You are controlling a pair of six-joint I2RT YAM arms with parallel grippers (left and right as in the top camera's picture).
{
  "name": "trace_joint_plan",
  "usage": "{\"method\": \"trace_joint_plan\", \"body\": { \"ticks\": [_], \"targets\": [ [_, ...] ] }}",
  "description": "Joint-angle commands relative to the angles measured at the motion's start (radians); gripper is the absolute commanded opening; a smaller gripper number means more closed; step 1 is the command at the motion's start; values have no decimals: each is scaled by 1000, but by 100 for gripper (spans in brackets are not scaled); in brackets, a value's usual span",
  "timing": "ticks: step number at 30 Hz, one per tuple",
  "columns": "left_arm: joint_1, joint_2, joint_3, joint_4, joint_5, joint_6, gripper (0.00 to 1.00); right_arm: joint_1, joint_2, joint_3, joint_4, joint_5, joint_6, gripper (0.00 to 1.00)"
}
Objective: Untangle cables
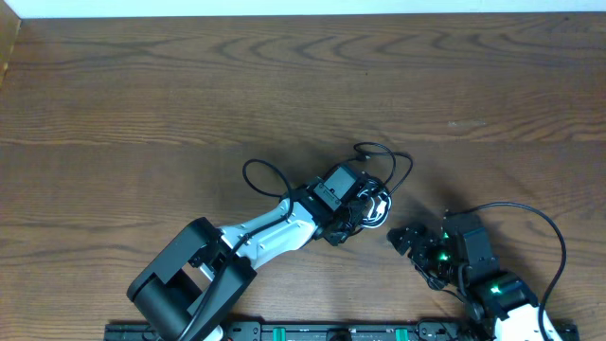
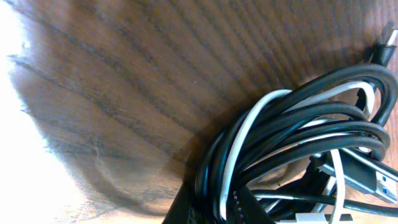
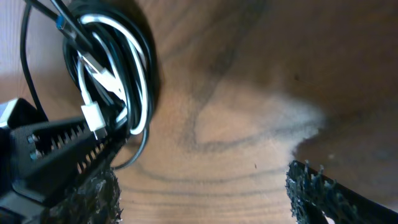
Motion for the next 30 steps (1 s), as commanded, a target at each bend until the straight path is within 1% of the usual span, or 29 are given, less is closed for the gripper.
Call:
{"method": "trace_joint_plan", "body": {
  "ticks": [1, 4, 5, 13, 20, 23, 26, 27, 30],
  "targets": [
    [0, 14, 15, -5, -10, 43, 8, 22, 40, -1, 35, 51, 11, 83],
    [0, 14, 15, -6, -10, 55, 8, 35, 98, -1, 98, 55, 11, 83],
    [0, 14, 15, -6, -10, 66, 8, 44, 145, -1, 133, 56, 12, 83],
    [0, 14, 15, -5, -3, 69, 8, 80, 328, -1, 258, 36, 34, 82],
    [0, 14, 15, -5, 13, 88, 8, 108, 451, -1, 409, 14, 34, 75],
    [0, 14, 15, -5, 13, 89, 8, 108, 474, -1, 417, 14, 59, 71],
    [0, 14, 15, -6, 13, 95, 8, 108, 479, -1, 411, 33, 73, 61],
    [0, 14, 15, -6, 13, 95, 8, 108, 478, -1, 407, 39, 81, 60],
    [1, 14, 15, -6, 12, 97, 8, 107, 478, -1, 378, 61, 123, 66]
  ]
}}
